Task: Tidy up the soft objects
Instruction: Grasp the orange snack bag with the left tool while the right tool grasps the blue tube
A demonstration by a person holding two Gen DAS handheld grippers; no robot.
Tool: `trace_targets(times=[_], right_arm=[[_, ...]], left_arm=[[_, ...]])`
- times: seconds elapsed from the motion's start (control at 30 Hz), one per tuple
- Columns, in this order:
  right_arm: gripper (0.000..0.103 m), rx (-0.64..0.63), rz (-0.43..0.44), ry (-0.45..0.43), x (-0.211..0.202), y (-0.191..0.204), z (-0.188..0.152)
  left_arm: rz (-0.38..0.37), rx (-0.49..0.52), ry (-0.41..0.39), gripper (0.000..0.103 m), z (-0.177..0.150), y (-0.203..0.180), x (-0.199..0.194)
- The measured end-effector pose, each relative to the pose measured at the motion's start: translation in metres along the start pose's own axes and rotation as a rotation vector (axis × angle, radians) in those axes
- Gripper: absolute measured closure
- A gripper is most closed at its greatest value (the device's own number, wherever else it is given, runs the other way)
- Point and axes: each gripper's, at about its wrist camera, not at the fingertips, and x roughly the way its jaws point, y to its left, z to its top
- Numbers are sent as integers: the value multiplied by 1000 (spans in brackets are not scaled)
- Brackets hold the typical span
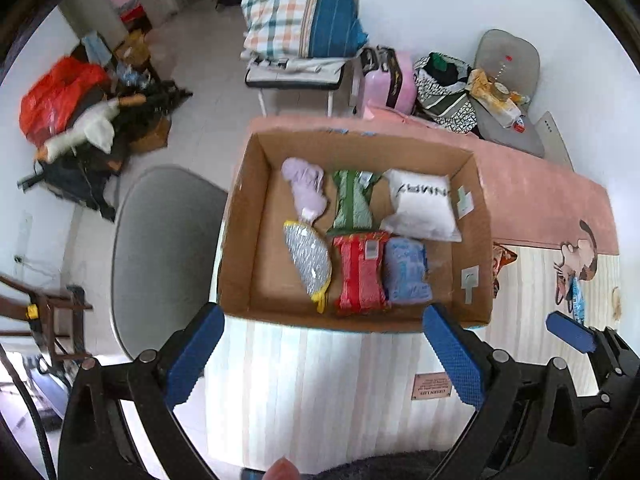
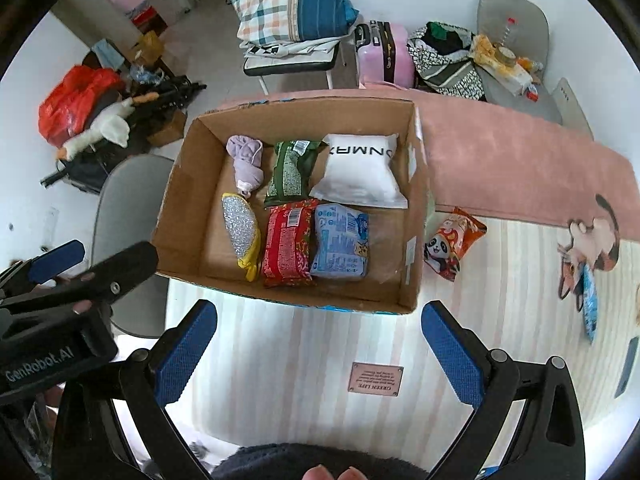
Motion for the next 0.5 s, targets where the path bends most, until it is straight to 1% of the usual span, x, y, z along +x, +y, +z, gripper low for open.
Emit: trace_targets(times=[0.07,0.1,0.13,0.2,0.27,0.3,0.37,0.4,0.47,0.5], right_arm=[[0,31,10,-13,-9,-18,-1],[0,63,15,-23,-14,-35,-1],[0,84,18,-26,-17,-46,-1],[0,141,4,-29,-24,-83,-3],[0,190,-15,-30,-27,-117,-5],[0,229,-35,-26,-28,-143,-8],[0,276,-68,-21,-29,-179,-12],[0,305,-100,-13,-27,-206,-14],[0,346,-140,5,-23,-242,-19],[0,371,-159,17,-20,-264,-21]], left_arm=[[15,52,-16,1,8,-22,-2],[24,75,-18,1,12,-32,-2],[27,112,-24,1,17,-50,0],[20,178,-21,1,27,-82,6],[9,276,-6,1,38,-126,19],[12,318,7,1,43,-146,27],[-8,425,55,1,52,-193,48],[-9,485,96,1,57,-219,65],[-17,571,165,1,61,-256,92],[-5,611,196,1,62,-272,106]])
